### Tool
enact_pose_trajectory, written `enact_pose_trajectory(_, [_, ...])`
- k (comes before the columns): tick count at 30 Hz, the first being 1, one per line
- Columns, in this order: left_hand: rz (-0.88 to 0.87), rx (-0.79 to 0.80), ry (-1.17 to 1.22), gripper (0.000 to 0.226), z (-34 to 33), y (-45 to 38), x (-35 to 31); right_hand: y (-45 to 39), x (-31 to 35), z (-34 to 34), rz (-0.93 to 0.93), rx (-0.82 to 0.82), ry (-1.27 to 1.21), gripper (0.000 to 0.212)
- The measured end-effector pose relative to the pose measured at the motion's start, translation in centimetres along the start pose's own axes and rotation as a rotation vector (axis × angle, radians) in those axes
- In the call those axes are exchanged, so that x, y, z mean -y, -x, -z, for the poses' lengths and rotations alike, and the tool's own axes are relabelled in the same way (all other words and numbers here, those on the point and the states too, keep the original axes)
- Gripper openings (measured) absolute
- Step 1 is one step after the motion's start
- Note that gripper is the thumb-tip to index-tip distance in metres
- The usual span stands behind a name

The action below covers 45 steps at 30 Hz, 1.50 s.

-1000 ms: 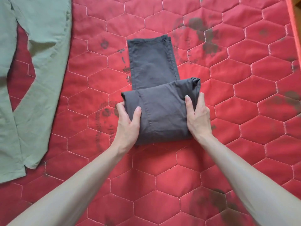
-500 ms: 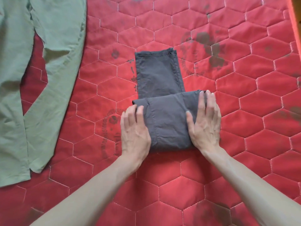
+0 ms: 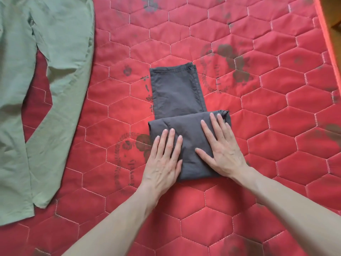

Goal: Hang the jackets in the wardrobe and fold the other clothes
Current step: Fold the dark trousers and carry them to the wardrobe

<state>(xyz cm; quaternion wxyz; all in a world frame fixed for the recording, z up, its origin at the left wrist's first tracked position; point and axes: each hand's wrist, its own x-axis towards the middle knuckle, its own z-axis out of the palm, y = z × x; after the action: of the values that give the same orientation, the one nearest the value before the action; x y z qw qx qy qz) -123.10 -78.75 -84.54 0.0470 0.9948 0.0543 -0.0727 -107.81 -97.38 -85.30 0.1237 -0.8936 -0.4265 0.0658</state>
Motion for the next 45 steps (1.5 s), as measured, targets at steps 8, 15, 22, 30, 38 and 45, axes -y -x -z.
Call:
enact_pose_trajectory(8, [-0.215, 0.079, -0.024, 0.101, 0.4, 2.9, 0.9, 3.9, 0.2, 0.4, 0.182, 0.096, 0.101, 0.102])
enact_pose_trajectory(15, [0.025, 0.158, -0.052, 0.078, 0.9, 2.1, -3.0, 4.0, -0.5, 2.1, 0.299, 0.248, 0.185, 0.108])
enact_pose_trajectory(22, [0.014, 0.087, 0.095, 0.074, 3.3, 2.0, -2.7, 5.2, -0.6, 3.0, 0.281, 0.254, 0.176, 0.098])
enact_pose_trajectory(30, [0.091, -0.067, 0.547, 0.053, 7.6, 5.6, 0.2, 7.4, -0.7, 6.3, 0.384, 0.024, -0.046, 0.043])
enact_pose_trajectory(38, [0.372, -0.154, 0.982, 0.026, 11.8, 8.5, 0.5, 9.0, 1.6, 10.4, 0.125, -0.148, -0.423, 0.032])
enact_pose_trajectory(45, [0.656, -0.220, 1.240, 0.017, 11.8, 7.0, 1.2, 7.6, 5.1, 10.8, -0.338, -0.188, -0.796, 0.063])
